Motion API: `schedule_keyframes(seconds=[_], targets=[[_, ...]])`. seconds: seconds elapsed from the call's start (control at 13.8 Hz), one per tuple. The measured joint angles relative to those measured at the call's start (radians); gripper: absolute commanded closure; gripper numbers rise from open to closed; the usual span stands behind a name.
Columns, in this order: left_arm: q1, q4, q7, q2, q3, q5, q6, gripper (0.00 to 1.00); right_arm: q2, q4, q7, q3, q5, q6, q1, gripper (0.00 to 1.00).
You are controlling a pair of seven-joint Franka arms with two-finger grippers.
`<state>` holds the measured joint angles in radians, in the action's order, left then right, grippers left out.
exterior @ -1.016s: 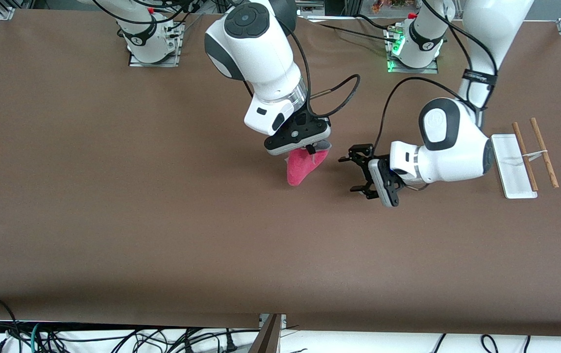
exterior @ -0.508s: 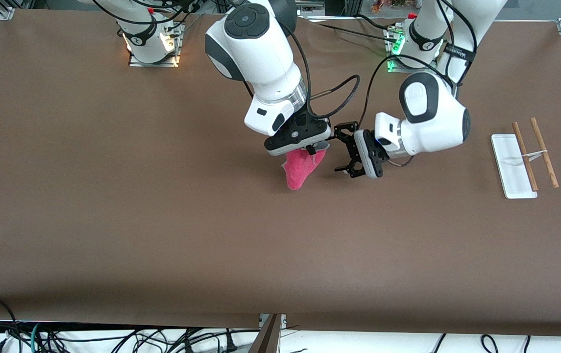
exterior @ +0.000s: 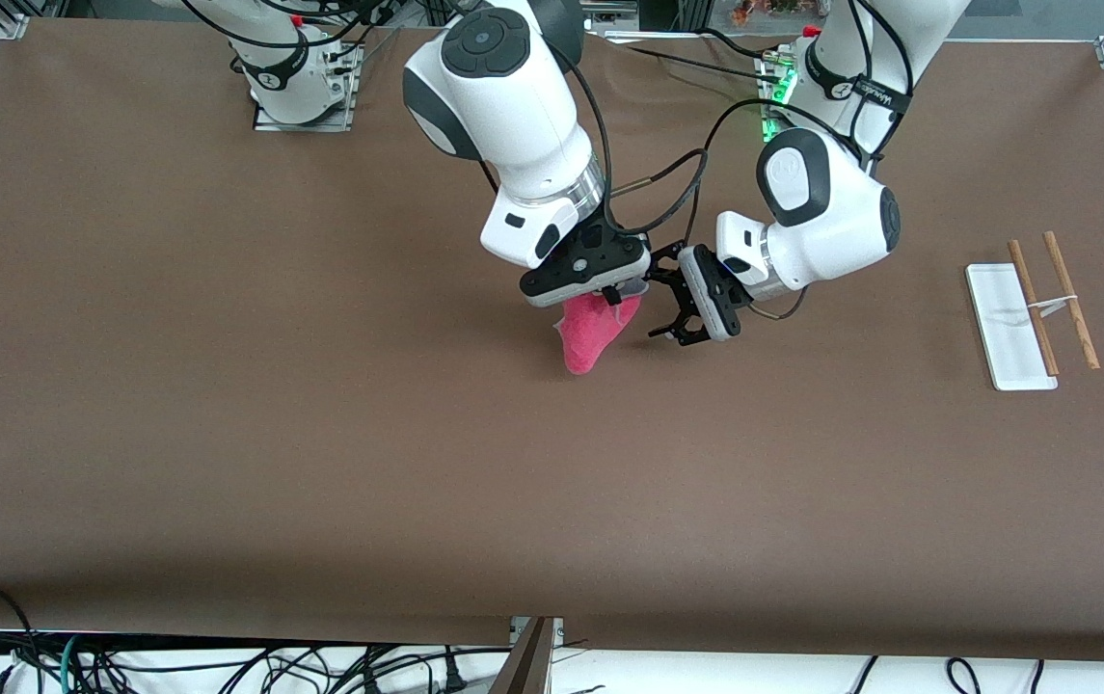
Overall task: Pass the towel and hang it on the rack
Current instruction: 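Grasp the hanging towel edge with the left gripper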
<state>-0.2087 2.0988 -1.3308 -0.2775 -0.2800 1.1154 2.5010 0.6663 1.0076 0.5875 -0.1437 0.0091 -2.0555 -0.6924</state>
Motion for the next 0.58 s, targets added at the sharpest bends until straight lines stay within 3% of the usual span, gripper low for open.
schedule_keyframes(seconds=[0.15, 0.29, 0.58], targets=[[-0.02, -0.002, -0.005, -0.011, -0.003, 0.022, 0.027, 0.61, 0.0, 0.0, 0.0, 0.0, 0.0, -0.002, 0.0, 1.0], [-0.028, -0.003, -0.007, -0.016, -0.003, 0.022, 0.034, 0.99, 0.0, 0.0, 0.0, 0.0, 0.0, -0.003, 0.0, 1.0], [-0.028, -0.007, -0.013, -0.017, -0.002, 0.023, 0.036, 1.0, 0.004, 0.0, 0.0, 0.0, 0.0, -0.006, 0.0, 1.0]])
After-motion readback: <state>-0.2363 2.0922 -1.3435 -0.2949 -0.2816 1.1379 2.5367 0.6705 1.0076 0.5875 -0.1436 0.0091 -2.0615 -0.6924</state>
